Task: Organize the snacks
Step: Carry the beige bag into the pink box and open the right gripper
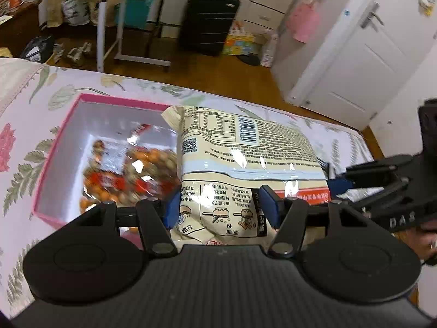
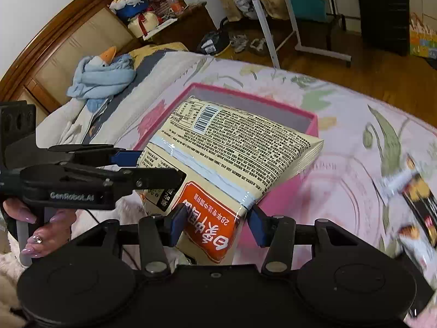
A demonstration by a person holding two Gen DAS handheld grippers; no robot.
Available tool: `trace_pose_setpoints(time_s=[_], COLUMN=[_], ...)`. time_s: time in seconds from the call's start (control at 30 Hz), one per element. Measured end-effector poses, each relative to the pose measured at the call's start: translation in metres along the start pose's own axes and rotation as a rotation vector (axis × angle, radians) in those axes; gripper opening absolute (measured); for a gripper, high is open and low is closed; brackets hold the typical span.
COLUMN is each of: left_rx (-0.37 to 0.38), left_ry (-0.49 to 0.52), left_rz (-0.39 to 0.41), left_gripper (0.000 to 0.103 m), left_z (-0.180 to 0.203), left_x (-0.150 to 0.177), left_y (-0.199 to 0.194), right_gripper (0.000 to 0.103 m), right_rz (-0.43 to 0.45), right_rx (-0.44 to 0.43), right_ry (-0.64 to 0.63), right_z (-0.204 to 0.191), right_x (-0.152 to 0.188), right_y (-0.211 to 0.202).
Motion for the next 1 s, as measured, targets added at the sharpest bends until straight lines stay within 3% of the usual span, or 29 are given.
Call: trace_pose_setpoints(time_s=[0.3,0.53,0.67,0.8,0.87,1.0], left_rx=[-0.032,-0.035,-0.075,-0.212,-0.196,-0.174], left_ry=[-0.093,-0.105,-0.065,-0.012,-0.017,-0.008], left_rz=[-0.001,-0.003,-0.017,0.062,0.064,0.077], left_gripper=[0.058,0.058,0.058,0.059,0.060,0.059], left_z=[-0.067,-0.081,-0.075,-0.073,-0.072,-0.065], left_x=[-0.015,-0.009,-0.004,-0.002,0.001,0.005], left_y=[0.054,0.080,0.094,0.086,0.080,0.064], right_gripper=[0.056,0.058,0.066,0.064,0.064,0.064], right_rz=[-0.021,-0.036,-0.050,-0.019,0.018,0.078], right_rx=[0.065,0.188,0.296,0.419,0.430,0.395], right_ry=[-0.057,-0.182,-0.288,-0.435,-0.471,-0.383], right_z=[0.000,-0.004,-0.011,-0.024,-0.029,-0.021], right_x=[-0.031,-0.031,-0.024,-0.016,-0.015,-0.012], right_y=[0.068,0.094,0.101,0.100,0.090,0.054])
Point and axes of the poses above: each gripper's, at about its wrist camera, not at the fingertips, and y roughly the way its jaws point, z to its right, x to its underside, the point moved 6 cm from there along y, roughly the way its jaws point, and after that the axes turned 6 degrees about x, right-handed, at the moved point
